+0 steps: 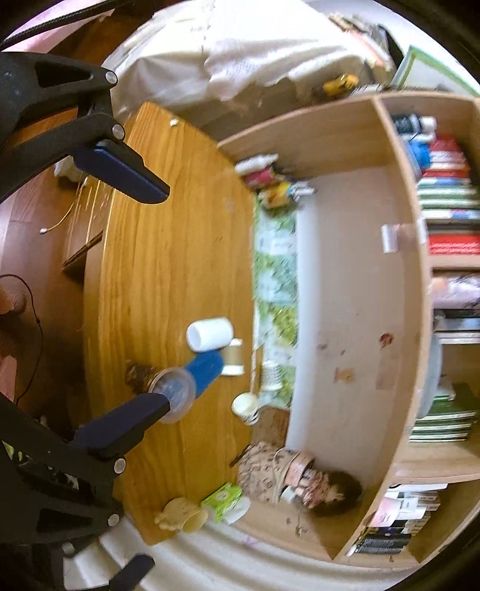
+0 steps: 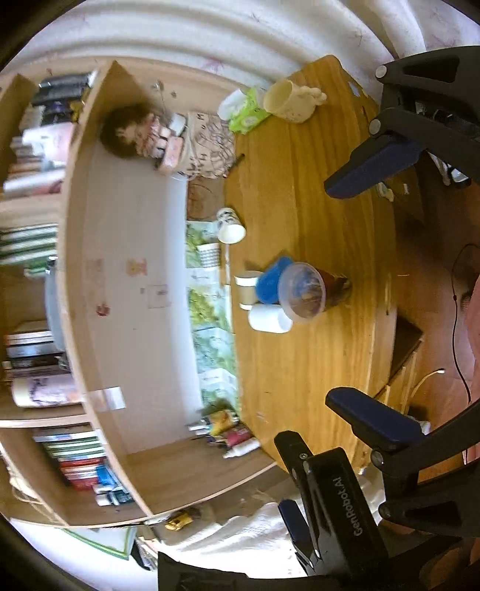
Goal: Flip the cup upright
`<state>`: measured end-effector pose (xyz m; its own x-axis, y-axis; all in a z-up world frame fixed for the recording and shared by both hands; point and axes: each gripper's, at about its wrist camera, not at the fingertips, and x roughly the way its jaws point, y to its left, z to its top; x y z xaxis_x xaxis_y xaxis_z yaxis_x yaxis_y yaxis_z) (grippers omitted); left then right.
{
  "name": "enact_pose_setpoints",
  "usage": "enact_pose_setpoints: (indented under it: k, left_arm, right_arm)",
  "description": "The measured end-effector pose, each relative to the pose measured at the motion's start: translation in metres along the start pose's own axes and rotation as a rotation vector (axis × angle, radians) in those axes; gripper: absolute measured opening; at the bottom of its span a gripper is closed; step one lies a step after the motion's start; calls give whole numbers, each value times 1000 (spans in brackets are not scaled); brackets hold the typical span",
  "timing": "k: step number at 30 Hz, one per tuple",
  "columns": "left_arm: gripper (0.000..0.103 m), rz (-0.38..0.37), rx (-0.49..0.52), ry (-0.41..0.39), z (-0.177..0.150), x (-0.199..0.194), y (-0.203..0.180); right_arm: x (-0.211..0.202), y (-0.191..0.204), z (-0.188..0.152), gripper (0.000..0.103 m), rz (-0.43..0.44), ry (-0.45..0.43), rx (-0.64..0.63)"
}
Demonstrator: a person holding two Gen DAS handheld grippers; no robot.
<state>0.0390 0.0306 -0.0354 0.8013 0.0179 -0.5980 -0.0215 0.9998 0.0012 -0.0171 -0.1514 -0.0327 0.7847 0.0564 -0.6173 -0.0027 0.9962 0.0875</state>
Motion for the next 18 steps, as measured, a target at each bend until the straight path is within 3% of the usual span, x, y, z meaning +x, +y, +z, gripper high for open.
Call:
enact_pose_setpoints:
  k: [10, 18]
  left_arm:
    - [103, 20, -27, -122, -2, -24, 4]
    - [103, -2, 12, -169, -2, -33, -6]
  right_arm:
    - [-37, -19, 1, 102, -31, -187, 83]
    - [-45, -23, 2, 102, -42, -226, 87]
